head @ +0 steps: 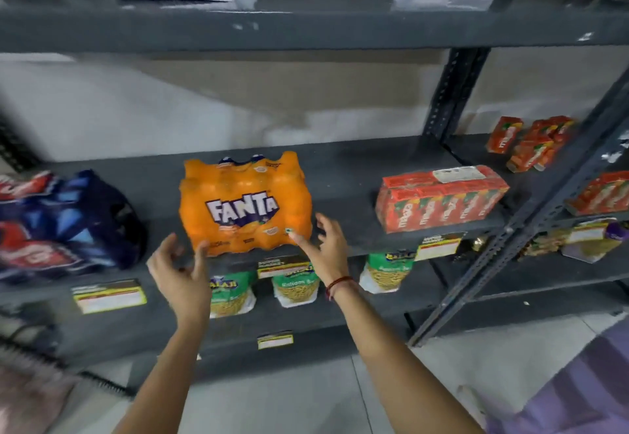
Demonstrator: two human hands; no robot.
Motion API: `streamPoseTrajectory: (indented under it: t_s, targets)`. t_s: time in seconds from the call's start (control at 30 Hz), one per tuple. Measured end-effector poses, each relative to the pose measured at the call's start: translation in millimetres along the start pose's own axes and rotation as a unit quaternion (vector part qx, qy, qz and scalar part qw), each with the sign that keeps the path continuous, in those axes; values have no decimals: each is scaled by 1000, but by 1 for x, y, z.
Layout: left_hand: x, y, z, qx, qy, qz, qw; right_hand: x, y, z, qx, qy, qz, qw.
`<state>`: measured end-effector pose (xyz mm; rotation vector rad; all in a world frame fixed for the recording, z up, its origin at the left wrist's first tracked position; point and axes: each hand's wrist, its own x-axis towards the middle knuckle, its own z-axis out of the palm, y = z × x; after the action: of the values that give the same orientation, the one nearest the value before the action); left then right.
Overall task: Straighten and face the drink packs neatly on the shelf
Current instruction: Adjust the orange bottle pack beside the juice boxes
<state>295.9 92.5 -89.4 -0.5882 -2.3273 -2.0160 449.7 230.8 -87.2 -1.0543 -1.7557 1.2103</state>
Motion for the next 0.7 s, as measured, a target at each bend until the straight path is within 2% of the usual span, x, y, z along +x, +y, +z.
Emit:
streamPoseTrajectory:
  t_s: [0.13,0.17,0.4,0.7]
  targets:
    - [35,-17,-6,57,-195,-23,979,9,-6,16,-60,-14,-11,998]
    - [37,-17,-6,58,-219,-29,974,12,-5,16,-66,-8,-12,998]
    - [34,-16,3,46,-204,-30,977,17,0,7,-85,10,-28,996]
    - [17,-8,24,31,-202,-46,978,24,12,-16,-84,22,-9,996]
